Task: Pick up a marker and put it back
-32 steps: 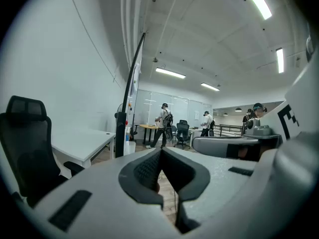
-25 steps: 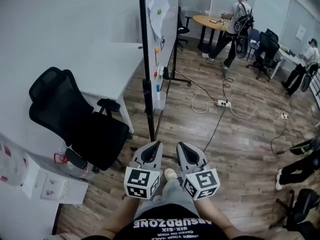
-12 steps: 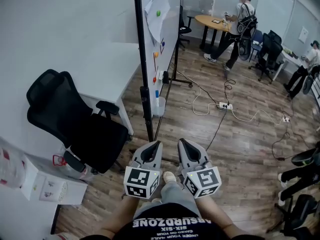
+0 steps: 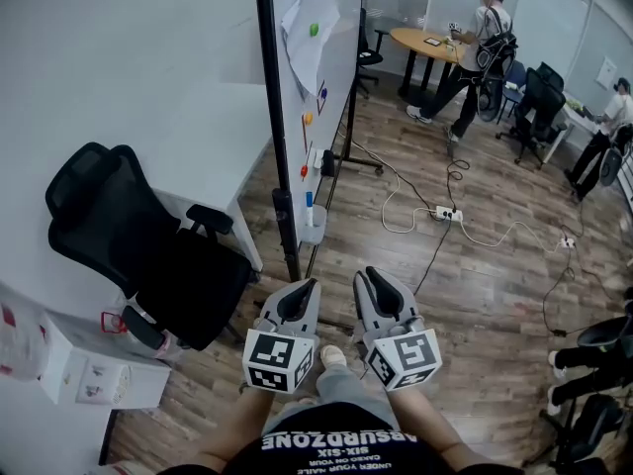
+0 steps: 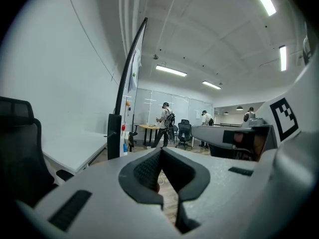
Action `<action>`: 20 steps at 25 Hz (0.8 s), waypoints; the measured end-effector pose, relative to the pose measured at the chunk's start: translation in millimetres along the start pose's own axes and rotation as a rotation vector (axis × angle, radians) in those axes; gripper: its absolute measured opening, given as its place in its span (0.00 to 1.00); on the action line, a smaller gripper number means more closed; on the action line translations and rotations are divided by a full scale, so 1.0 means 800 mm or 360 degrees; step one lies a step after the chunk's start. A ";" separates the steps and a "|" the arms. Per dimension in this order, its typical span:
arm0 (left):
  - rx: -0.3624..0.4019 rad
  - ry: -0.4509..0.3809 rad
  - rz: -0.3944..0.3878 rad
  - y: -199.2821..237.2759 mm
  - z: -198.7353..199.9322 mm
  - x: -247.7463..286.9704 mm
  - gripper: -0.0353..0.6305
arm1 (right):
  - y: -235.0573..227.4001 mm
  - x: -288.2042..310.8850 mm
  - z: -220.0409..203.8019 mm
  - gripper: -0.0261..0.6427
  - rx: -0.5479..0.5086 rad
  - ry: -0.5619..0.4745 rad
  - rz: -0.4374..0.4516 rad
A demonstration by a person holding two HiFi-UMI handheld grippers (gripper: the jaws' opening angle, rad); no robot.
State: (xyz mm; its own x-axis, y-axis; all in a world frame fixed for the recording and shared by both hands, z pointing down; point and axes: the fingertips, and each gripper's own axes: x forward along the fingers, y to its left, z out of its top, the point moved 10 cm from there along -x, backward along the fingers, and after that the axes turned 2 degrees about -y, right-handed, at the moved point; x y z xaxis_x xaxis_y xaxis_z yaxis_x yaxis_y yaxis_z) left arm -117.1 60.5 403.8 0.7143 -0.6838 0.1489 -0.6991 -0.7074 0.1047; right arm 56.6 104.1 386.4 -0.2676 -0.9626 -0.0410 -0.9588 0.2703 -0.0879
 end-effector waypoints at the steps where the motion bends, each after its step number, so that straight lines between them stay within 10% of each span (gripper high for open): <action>1: -0.0001 0.0001 -0.0004 0.002 0.001 0.006 0.06 | -0.005 0.005 0.001 0.14 0.0003 -0.0005 -0.0008; 20: 0.0000 0.0053 0.0014 0.049 0.006 0.089 0.06 | -0.078 0.100 -0.014 0.27 0.0092 0.0029 -0.0039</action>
State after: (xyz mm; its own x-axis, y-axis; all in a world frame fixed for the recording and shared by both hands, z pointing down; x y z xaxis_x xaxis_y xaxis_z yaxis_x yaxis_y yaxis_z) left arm -93.0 -16.8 413.9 0.7065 -0.6838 0.1826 -0.7054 -0.7013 0.1031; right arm 93.8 9.9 399.6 -0.2466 -0.9689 -0.0202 -0.9580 0.2469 -0.1462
